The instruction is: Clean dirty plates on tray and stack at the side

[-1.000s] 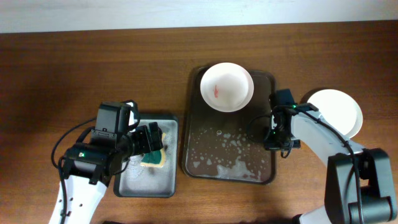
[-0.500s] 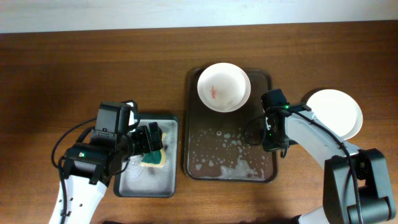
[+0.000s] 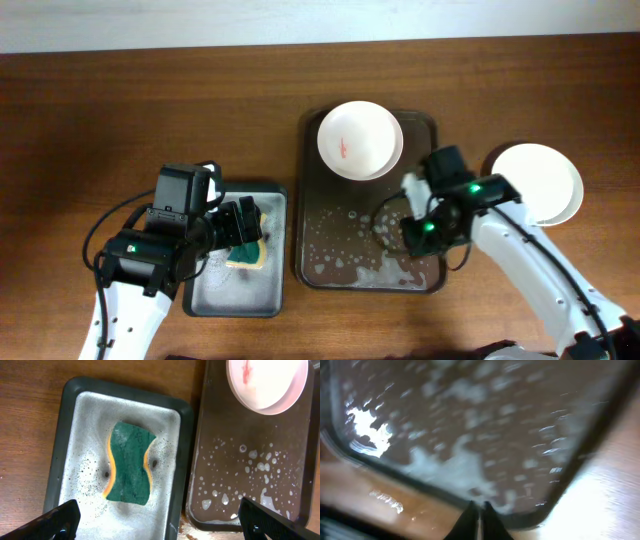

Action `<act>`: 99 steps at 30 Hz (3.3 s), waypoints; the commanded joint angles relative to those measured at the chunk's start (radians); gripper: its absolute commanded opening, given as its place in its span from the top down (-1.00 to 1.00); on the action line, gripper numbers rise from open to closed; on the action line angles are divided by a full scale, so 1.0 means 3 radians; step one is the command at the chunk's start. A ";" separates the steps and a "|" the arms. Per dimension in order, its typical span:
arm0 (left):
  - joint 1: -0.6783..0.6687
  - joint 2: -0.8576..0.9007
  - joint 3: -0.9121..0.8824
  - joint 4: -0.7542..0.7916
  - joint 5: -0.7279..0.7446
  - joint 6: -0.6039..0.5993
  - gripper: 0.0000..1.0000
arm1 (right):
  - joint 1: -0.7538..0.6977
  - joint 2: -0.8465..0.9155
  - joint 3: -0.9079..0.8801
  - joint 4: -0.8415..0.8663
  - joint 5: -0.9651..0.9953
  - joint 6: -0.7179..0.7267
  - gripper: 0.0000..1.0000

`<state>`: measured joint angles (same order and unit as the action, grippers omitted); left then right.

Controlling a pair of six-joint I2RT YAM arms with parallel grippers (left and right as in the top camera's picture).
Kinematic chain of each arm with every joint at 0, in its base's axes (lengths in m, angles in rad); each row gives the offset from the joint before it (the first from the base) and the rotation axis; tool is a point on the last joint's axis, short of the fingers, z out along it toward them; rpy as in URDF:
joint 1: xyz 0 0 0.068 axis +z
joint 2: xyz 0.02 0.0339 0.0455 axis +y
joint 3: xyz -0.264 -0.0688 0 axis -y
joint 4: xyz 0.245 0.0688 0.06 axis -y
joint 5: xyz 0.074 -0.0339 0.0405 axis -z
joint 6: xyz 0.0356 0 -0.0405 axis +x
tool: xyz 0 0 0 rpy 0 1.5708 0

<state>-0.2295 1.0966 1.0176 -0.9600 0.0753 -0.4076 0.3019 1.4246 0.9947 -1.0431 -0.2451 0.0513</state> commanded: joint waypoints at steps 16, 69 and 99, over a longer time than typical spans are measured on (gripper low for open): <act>0.0011 -0.0025 0.0039 0.0003 0.0025 0.0019 -0.99 | 0.1695 0.0726 -0.0083 0.2195 -0.0303 0.1970 0.35; -0.0070 0.2394 -0.0211 0.2940 -0.0944 0.0715 1.00 | 0.0693 -0.1120 0.0064 0.0534 0.0062 0.1213 0.25; -0.0093 -0.0001 0.0245 0.0214 0.0251 0.0805 -0.07 | 0.1022 0.0123 -0.1213 0.1513 0.0093 0.1019 0.92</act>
<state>-0.2562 1.1015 1.0832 -0.8951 0.1356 -0.1753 0.6041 1.4525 0.6754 -0.6022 -0.2115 0.3363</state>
